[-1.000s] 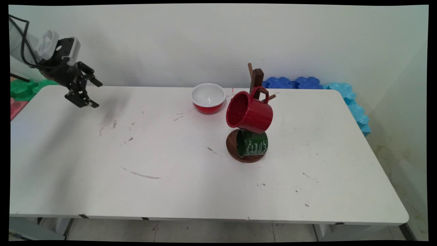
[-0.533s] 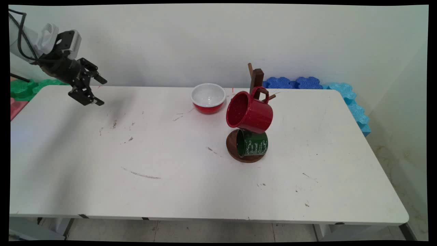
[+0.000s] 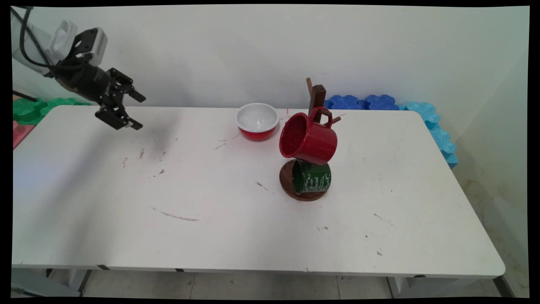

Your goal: Pick up the red mug from the rack

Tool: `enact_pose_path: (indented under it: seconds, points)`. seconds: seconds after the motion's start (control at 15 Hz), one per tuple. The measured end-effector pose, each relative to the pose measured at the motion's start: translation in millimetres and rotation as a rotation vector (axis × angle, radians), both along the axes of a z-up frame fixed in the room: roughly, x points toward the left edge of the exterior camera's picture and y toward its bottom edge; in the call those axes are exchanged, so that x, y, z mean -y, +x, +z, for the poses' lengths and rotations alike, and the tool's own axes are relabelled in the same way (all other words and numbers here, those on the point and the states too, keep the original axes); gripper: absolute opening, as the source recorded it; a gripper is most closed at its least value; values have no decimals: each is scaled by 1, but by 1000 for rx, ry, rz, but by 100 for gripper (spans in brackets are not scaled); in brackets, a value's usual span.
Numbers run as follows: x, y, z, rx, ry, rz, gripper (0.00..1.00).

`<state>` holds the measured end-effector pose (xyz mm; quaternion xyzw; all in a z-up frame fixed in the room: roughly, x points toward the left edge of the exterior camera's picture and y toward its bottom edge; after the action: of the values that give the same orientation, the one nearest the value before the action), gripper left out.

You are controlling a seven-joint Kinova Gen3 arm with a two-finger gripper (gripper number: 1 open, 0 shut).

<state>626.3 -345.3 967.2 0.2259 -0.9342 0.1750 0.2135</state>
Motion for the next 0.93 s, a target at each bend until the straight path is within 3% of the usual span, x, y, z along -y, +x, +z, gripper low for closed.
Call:
enact_pose_path:
  seconds: [0.93]
  points:
    - [-18, -92, 34, -203, -12, -36, 100]
